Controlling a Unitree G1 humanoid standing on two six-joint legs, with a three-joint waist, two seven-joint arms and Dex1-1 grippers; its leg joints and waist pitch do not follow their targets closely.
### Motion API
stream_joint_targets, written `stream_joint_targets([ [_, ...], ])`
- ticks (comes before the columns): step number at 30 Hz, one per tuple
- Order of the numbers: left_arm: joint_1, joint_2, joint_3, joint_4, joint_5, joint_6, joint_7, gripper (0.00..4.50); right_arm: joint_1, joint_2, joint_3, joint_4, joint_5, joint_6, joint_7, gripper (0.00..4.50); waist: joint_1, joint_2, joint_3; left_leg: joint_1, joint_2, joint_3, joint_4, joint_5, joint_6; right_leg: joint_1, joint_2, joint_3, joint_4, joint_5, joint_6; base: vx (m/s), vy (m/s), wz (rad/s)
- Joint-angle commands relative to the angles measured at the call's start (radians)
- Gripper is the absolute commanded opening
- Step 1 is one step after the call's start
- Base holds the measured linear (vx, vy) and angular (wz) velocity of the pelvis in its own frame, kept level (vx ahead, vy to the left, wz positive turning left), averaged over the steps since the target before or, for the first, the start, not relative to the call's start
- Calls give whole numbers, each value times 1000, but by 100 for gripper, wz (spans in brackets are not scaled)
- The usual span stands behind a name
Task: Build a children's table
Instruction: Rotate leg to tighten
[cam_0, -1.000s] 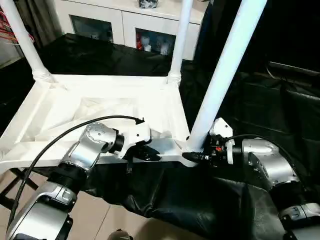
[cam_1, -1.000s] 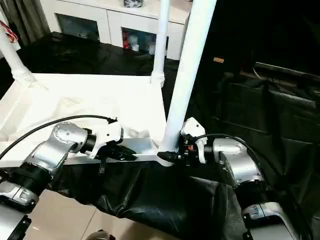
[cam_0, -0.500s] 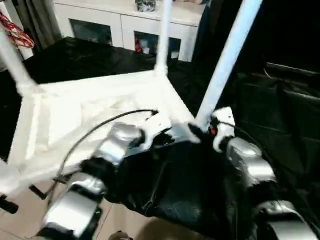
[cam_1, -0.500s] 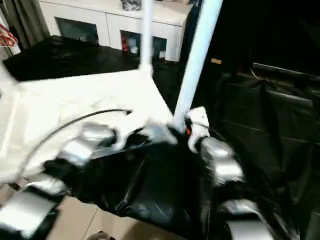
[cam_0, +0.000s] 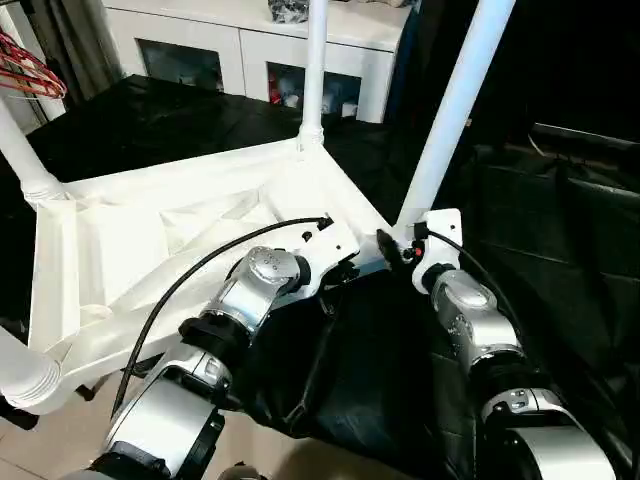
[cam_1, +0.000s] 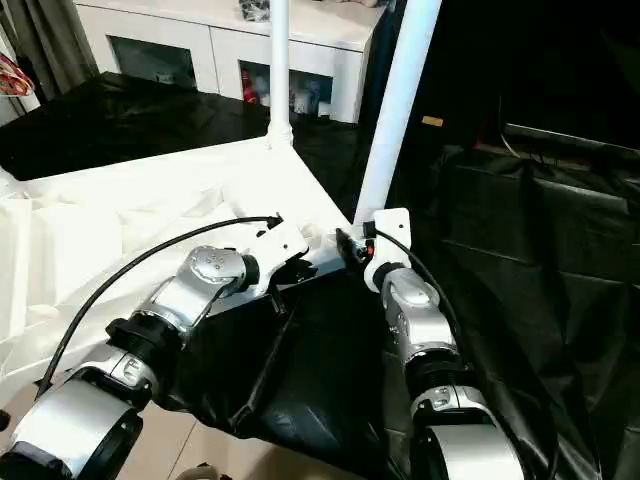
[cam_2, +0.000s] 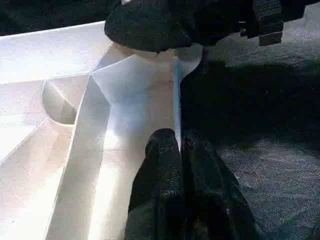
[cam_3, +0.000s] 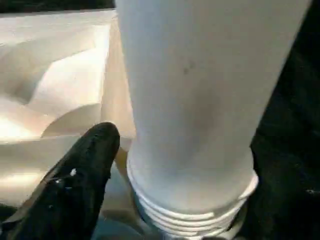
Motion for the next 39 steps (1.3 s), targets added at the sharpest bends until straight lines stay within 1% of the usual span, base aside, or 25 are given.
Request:
stream_joint_targets([
  [1, 30, -6, -20, -56, -57, -74, -100, 0, 15, -20, 85, -13, -23, 11, 151, 389, -6, 1, -66, 2, 31, -8, -62, -192, 34, 55, -88, 51, -72, -142, -192, 0, 0, 0],
  [2, 41, 11, -19, -65, -66, -89, -132, 0, 23, -46, 108, -22, -39, -4, 199, 389, -6, -2, -64, 0, 29, -6, -60, -183, 43, 56, -87, 52, -71, -129, -197, 0, 0, 0],
  [3, 42, 11, -19, -66, -66, -90, -133, 0, 24, -47, 108, -22, -39, -4, 200, 389, -6, -3, -63, -1, 27, -5, -59, -184, 48, 57, -87, 51, -73, -137, -195, 0, 0, 0],
  [4, 57, 37, -21, -79, -77, -106, -184, 0, 37, -76, 126, -45, -36, -10, 279, 389, -5, -3, -63, 0, 28, -5, -60, -182, 54, 56, -89, 51, -75, -164, -190, 0, 0, 0],
  [6, 68, 62, -24, -91, -86, -125, -233, 0, 53, -102, 139, -79, -20, -5, 365, 389, -2, -2, -60, 0, 28, -5, -60, -192, 60, 56, -89, 51, -81, -219, -170, 0, 0, 0],
  [7, 72, 70, -25, -95, -89, -130, -248, 0, 58, -110, 143, -90, -15, -4, 392, 389, 0, 1, -60, 0, 31, -6, -61, -198, 60, 53, -89, 50, -82, -247, -163, 0, 0, 0],
  [8, 83, 106, -24, -111, -101, -143, -313, 0, 85, -153, 171, -147, 7, 4, 514, 389, -1, 2, -59, 3, 33, -6, -63, -207, 57, 51, -86, 49, -84, -264, -160, 0, 0, 0],
  [10, 85, 119, -23, -115, -105, -146, -332, 0, 95, -170, 183, -169, 14, 7, 556, 389, 2, 4, -58, 2, 36, -6, -64, -219, 60, 49, -86, 49, -84, -274, -157, 0, 0, 0],
  [11, 85, 143, -17, -118, -113, -156, -363, 0, 120, -210, 211, -223, 35, 20, 654, 389, 2, 3, -60, 2, 36, -6, -63, -219, 59, 50, -86, 49, -83, -274, -155, 0, 0, 0],
  [12, 84, 156, -14, -119, -117, -158, -383, 0, 133, -231, 226, -252, 44, 30, 699, 389, 2, -5, -59, 3, 36, -5, -62, -216, 63, 49, -86, 49, -84, -273, -156, 0, 0, 0],
  [13, 84, 164, -13, -120, -120, -159, -395, 0, 141, -243, 235, -269, 49, 35, 724, 389, 4, -2, -59, 2, 36, -6, -63, -211, 63, 49, -87, 49, -82, -272, -157, 0, 0, 0],
  [16, 81, 190, -8, -118, -126, -170, -434, 0, 169, -283, 260, -327, 58, 54, 805, 389, 9, -2, -61, 2, 36, -5, -60, -197, 69, 48, -86, 50, -80, -258, -160, 0, 0, 0],
  [17, 80, 203, -6, -115, -128, -177, -450, 0, 181, -297, 267, -352, 61, 60, 836, 389, 11, 0, -61, 2, 37, -5, -60, -191, 70, 47, -86, 50, -79, -247, -161, 0, 0, 0],
  [19, 78, 210, -4, -111, -128, -180, -456, 0, 187, -303, 269, -363, 64, 63, 848, 389, 10, -2, -62, -1, 36, -5, -59, -179, 70, 48, -86, 49, -75, -224, -171, 0, 0, 0],
  [21, 74, 224, -2, -102, -127, -188, -470, 0, 197, -310, 274, -383, 66, 69, 860, 361, 10, -2, -63, -1, 35, -5, -59, -176, 67, 48, -86, 48, -75, -226, -170, 0, 0, 0],
  [24, 73, 234, -2, -94, -126, -196, -486, 0, 208, -307, 278, -396, 66, 70, 853, 349, 11, -2, -62, 0, 35, -5, -58, -176, 62, 47, -87, 49, -77, -235, -169, 0, 0, 0],
  [25, 73, 236, -2, -93, -127, -198, -490, 0, 210, -306, 279, -402, 70, 76, 851, 322, 11, -2, -62, 0, 35, -5, -59, -178, 61, 47, -86, 49, -77, -235, -169, 0, 0, 0],
  [26, 73, 236, -2, -92, -127, -198, -491, 0, 211, -305, 279, -406, 72, 80, 850, 313, 10, -2, -62, -1, 35, -5, -59, -179, 60, 48, -86, 48, -76, -236, -167, 0, 0, 0],
  [27, 72, 237, -2, -90, -128, -200, -495, 0, 214, -307, 279, -414, 74, 87, 852, 311, 10, -2, -62, -1, 35, -5, -59, -179, 60, 48, -86, 48, -77, -236, -167, 0, 0, 0],
  [28, 72, 238, 0, -90, -129, -200, -498, 0, 216, -303, 278, -421, 74, 91, 849, 308, 11, 0, -61, 0, 35, -5, -60, -180, 60, 47, -86, 48, -78, -242, -167, 0, 0, 0],
  [29, 72, 239, 1, -90, -130, -200, -500, 0, 216, -301, 277, -425, 75, 94, 846, 308, 11, -1, -63, 0, 36, -5, -59, -178, 58, 47, -86, 49, -76, -236, -167, 0, 0, 0],
  [30, 73, 240, 1, -90, -130, -201, -501, 0, 217, -299, 276, -428, 76, 96, 845, 286, 10, -2, -62, -1, 35, -5, -59, -178, 58, 47, -86, 48, -76, -235, -168, 0, 0, 0],
  [36, 81, 237, 4, -90, -132, -201, -503, 0, 231, -289, 278, -449, 81, 117, 840, 275, 11, -2, -63, -1, 35, -5, -58, -168, 59, 48, -86, 48, -73, -215, -173, 0, 0, 0],
  [38, 79, 216, 3, -79, -115, -189, -450, 0, 246, -257, 255, -438, 90, 135, 785, 274, 12, -2, -62, -2, 35, -5, -58, -167, 58, 49, -88, 49, -73, -216, -172, 0, 0, 0],
  [39, 79, 216, 3, -79, -115, -189, -450, 0, 246, -257, 255, -438, 90, 135, 785, 274, 12, -1, -63, -2, 35, -5, -58, -168, 57, 49, -89, 49, -75, -222, -170, 0, 0, 0],
])
